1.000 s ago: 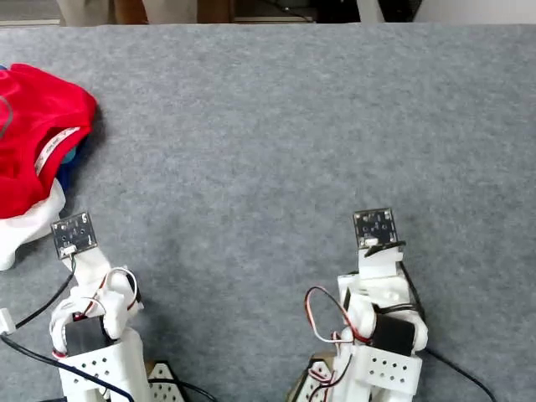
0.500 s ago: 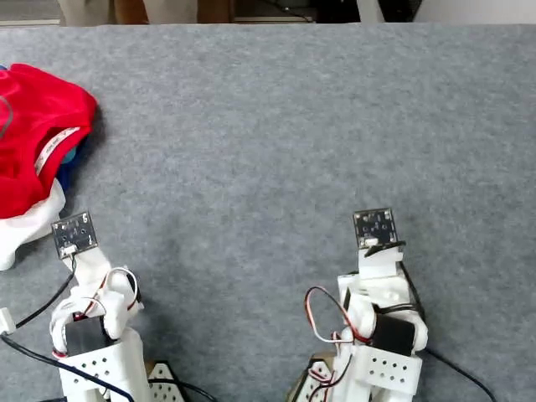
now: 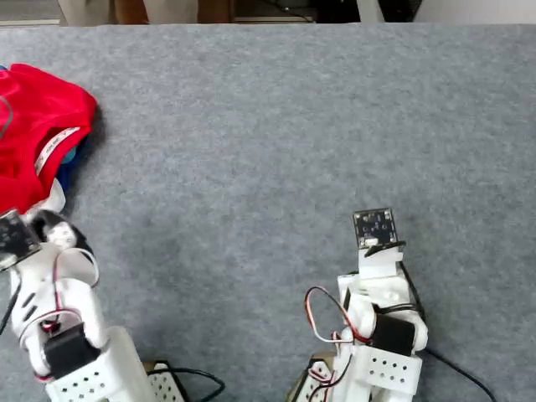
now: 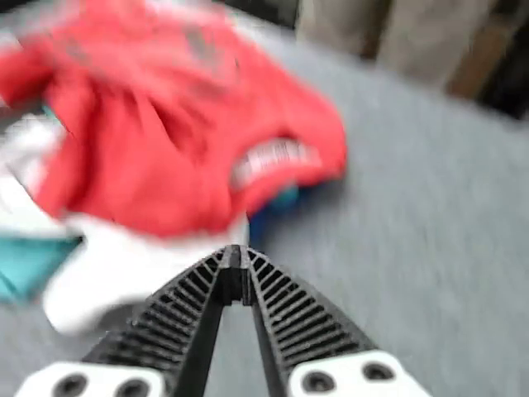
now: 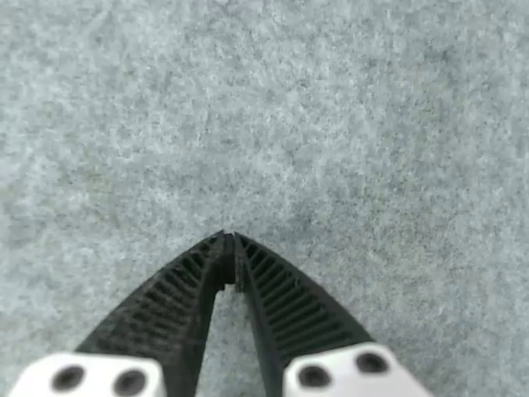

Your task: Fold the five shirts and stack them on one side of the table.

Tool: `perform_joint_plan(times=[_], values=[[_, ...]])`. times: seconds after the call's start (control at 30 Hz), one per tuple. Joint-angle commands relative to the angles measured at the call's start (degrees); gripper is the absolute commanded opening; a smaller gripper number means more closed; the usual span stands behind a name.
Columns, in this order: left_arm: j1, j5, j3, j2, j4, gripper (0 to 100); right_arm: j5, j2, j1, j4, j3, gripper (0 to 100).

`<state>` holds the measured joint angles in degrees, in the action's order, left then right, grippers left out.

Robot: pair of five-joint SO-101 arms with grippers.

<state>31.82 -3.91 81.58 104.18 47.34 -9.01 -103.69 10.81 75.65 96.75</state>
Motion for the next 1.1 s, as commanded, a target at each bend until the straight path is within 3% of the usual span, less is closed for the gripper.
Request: perform_joint_plan(times=[0.0,0.2,0.37,0.63,0.9,1.07], values=[[1.8,-7.0,-6.1,-0.4,-5.1,2,-0.1,-4.4,-0.5,-0.8,0.0,0.5],[2.1,-14.3,-16.8,-3.2,-6.4,2,-0.1,-4.4,-0.5,-0.8,0.0,0.5],[4.2,-14.5,-31.1,-22.3,-5.1,2,-0.1,-4.4,-0.5,-0.8,0.0,0.5],[10.2,-14.2,-64.8,-59.1,17.7,2,0.0,-4.4,-0.9,-0.8,0.0,0.5],[14.2,-14.5,-84.8,-85.6,27.1,2,0.3,-4.4,-0.9,-0.8,0.0,0.5],[14.2,-8.8,-104.6,-105.0,35.8,13,0.3,-4.5,-1.0,-1.1,0.0,0.5]])
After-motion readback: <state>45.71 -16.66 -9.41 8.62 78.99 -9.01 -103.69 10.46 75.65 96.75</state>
